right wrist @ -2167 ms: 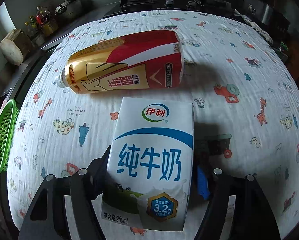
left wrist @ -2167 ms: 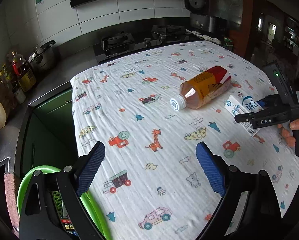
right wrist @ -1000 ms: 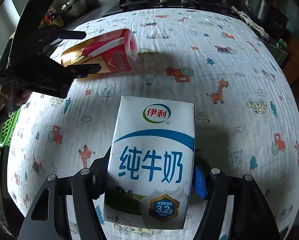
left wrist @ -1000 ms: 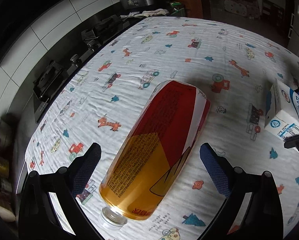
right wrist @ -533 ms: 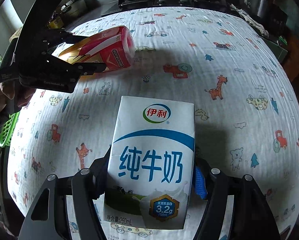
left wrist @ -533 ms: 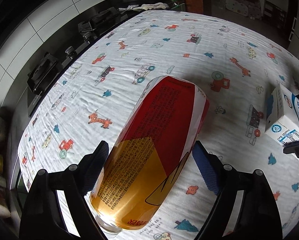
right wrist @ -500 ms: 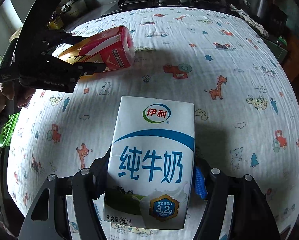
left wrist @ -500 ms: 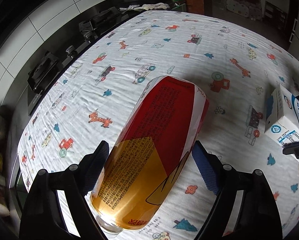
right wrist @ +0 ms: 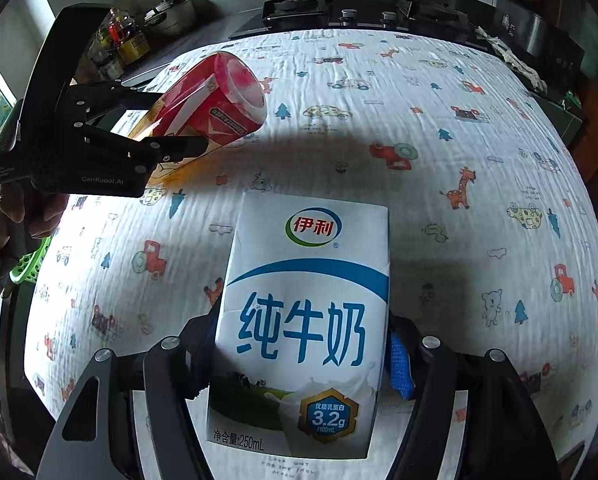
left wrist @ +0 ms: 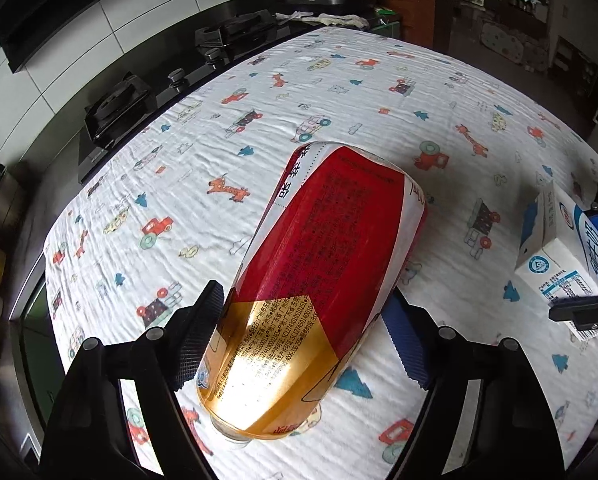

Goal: Collect trash
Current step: 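Grasp orange juice bottle with left tool while right tool grasps white milk carton, then drop juice bottle into green basket with left tool while right tool drops milk carton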

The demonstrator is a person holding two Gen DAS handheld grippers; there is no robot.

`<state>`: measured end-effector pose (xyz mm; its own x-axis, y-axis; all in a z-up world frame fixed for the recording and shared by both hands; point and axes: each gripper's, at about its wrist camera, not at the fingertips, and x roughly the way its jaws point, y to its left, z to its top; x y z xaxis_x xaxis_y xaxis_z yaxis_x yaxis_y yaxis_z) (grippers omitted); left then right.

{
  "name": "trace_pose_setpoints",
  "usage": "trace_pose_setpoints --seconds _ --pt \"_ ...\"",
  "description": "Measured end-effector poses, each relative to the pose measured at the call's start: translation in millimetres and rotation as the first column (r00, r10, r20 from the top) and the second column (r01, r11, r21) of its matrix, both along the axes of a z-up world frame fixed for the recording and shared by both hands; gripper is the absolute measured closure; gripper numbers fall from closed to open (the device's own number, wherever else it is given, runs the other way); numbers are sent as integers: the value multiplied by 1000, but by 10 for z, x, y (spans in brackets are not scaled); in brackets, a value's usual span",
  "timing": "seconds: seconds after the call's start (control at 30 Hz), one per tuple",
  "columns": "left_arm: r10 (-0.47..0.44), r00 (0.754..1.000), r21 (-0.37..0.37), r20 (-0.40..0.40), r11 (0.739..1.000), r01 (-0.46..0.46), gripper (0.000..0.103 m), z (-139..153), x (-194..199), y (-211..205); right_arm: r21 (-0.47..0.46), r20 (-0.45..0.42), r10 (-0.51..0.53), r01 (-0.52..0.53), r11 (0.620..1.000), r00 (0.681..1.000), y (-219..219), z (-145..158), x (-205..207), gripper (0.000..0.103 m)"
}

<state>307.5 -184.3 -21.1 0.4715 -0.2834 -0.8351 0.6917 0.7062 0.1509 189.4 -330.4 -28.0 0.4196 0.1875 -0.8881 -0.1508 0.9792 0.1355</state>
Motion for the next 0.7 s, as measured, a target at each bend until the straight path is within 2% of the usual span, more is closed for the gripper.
trace_pose_setpoints --seconds 0.47,0.7 --pt "191 982 -33 -4 981 -191 29 280 -518 1103 21 43 128 -129 991 991 692 193 -164 38" --pt "317 948 -34 19 948 -316 30 453 -795 1809 34 56 218 -220 975 974 1207 225 -181 38"
